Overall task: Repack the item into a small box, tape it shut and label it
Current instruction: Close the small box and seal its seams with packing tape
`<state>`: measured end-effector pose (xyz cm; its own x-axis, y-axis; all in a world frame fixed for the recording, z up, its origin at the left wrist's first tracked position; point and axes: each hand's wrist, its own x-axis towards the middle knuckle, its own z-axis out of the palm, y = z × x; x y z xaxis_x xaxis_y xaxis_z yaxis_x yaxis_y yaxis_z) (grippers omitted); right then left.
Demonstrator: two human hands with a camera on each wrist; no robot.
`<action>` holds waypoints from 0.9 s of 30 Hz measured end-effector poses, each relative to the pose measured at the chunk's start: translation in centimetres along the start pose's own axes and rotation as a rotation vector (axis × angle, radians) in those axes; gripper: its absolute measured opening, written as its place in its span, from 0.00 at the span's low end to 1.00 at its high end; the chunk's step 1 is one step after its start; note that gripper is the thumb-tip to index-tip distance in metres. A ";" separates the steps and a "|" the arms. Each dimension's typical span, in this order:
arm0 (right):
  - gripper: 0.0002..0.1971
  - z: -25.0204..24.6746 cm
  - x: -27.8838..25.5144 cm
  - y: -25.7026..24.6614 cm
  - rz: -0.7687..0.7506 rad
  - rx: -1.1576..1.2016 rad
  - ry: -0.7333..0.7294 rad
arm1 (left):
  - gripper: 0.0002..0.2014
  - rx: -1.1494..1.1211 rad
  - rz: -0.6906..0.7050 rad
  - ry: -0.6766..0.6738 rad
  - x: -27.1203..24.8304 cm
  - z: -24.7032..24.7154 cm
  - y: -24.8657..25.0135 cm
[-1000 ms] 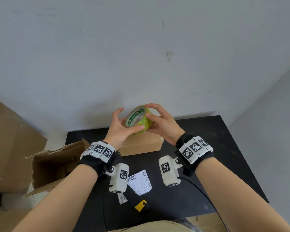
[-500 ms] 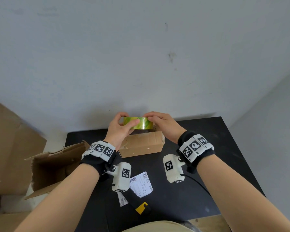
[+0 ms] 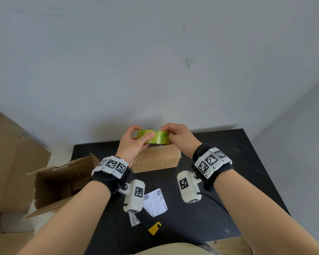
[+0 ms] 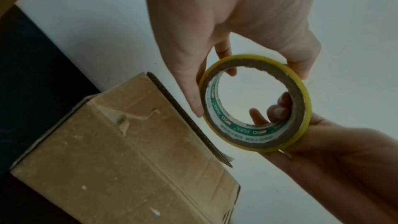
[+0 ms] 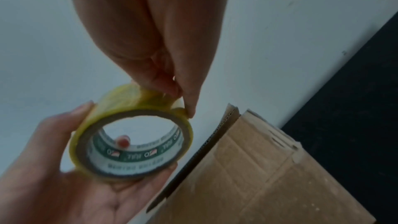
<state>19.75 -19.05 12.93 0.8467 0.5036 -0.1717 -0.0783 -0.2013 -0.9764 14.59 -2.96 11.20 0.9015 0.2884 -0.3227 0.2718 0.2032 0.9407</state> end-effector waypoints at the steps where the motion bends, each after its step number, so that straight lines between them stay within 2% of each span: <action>1: 0.25 -0.2 0.0 -0.1 0.011 0.025 -0.005 | 0.13 -0.014 -0.011 -0.003 0.0 0.1 0.0; 4: 0.19 -0.6 0.0 -0.4 0.080 0.238 -0.104 | 0.13 -0.058 -0.044 -0.012 0.2 -0.2 0.3; 6: 0.12 -0.8 0.0 -0.5 0.080 0.278 -0.109 | 0.13 -0.052 -0.038 -0.015 0.3 -0.2 0.5; 7: 0.11 -0.8 0.1 -0.4 0.068 0.276 -0.093 | 0.13 -0.044 -0.031 -0.019 0.4 -0.2 0.5; 13: 0.19 -1.1 0.0 -0.4 0.084 0.370 -0.142 | 0.13 -0.034 -0.026 -0.021 0.2 -0.1 0.6; 16: 0.17 -0.9 -0.1 -0.5 0.096 0.353 -0.130 | 0.14 -0.003 -0.022 -0.026 0.0 -0.2 0.9; 18: 0.15 -0.5 -0.1 -0.3 0.090 0.336 -0.055 | 0.20 0.036 0.001 -0.072 0.0 -0.1 1.2; 20: 0.12 -0.1 0.0 -0.3 0.095 0.350 0.040 | 0.34 0.156 0.097 -0.152 -0.1 -0.1 1.1; 22: 0.11 0.1 0.1 -0.3 0.091 0.359 0.085 | 0.49 0.383 0.233 -0.181 0.1 -0.1 0.5; 23: 0.11 0.2 0.1 -0.3 0.082 0.350 0.095 | 0.53 0.463 0.281 -0.160 0.3 -0.1 0.1; 25: 0.12 0.4 0.3 -0.4 0.056 0.289 0.107 | 0.53 0.498 0.318 -0.109 0.5 -0.1 -0.2; 27: 0.12 0.4 0.5 -0.2 0.001 0.113 0.142 | 0.54 0.512 0.302 -0.099 0.7 -0.2 -0.2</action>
<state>19.98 -18.37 12.97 0.9119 0.3776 -0.1607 -0.1316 -0.1019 -0.9861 15.07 -2.66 10.77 0.9845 0.1696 -0.0449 0.1040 -0.3581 0.9279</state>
